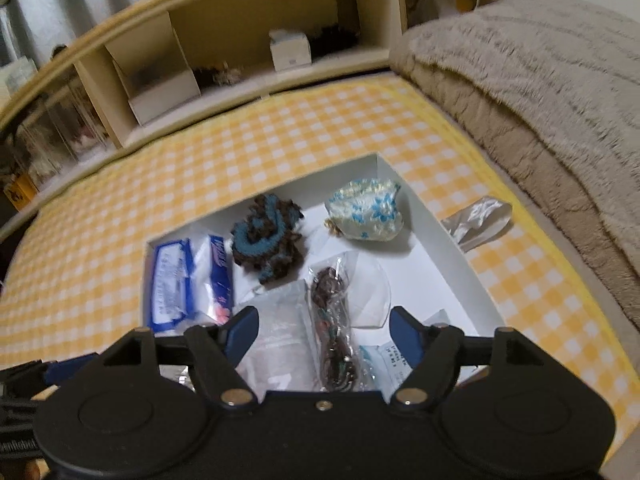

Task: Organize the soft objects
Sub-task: 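Open both grippers to drop the string bag and cable bag in the box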

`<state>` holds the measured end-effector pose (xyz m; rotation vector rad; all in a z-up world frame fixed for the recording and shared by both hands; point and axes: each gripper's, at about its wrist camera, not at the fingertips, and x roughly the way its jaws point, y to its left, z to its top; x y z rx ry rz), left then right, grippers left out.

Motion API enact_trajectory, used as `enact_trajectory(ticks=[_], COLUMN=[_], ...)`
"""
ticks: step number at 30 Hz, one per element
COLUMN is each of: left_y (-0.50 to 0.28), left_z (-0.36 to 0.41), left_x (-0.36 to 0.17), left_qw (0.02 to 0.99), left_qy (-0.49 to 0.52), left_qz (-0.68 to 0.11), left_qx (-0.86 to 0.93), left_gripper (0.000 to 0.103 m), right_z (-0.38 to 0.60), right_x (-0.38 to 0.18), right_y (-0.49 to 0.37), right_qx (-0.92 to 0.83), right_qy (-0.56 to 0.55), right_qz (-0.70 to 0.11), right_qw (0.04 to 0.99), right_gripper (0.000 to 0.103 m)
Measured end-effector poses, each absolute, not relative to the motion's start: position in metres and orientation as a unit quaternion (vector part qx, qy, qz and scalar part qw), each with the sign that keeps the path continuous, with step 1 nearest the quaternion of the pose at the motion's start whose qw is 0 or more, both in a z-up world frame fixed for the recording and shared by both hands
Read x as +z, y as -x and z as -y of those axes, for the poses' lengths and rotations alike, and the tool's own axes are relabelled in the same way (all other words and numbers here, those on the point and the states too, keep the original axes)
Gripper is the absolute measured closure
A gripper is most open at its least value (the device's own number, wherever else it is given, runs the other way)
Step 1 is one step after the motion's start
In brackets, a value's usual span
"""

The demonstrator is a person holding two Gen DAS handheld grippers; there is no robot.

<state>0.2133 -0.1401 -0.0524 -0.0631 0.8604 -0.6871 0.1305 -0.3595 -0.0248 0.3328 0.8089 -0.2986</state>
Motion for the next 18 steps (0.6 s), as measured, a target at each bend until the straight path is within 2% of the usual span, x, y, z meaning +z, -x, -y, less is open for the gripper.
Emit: enact_trajectory(ticks=[1,5,8,12,18], left_y=[-0.212,-0.203,-0.195,-0.181,-0.159], left_z=[0.138,0.123,0.112,0.101,0.088], left_x=[-0.047,-0.024,-0.008,0.007,0.018], left_qw=[0.856,0.872,0.881,0.890,0.902], left_qy=[0.033,0.049,0.062,0.062,0.047], left_qz=[-0.403,-0.380,-0.366,-0.356,-0.347], left_qx=[-0.322,-0.304,-0.294,-0.279,-0.252], left_gripper=[0.010,0.001,0.000,0.000,0.000], right_z=[0.358,0.349,0.341,0.328,0.317], right_x=[-0.019,0.004,0.018,0.034,0.042], right_y=[-0.126,-0.104,-0.088,-0.064,-0.028], right_qx=[-0.142,-0.136,-0.127,-0.118,-0.115], right_qy=[-0.163,-0.169,-0.171,-0.158,-0.147], right_qz=[-0.384,-0.357,-0.342,-0.321,-0.300], right_qw=[0.898,0.908,0.915,0.926,0.936], right_gripper=[0.029,0.016,0.013,0.003,0.000])
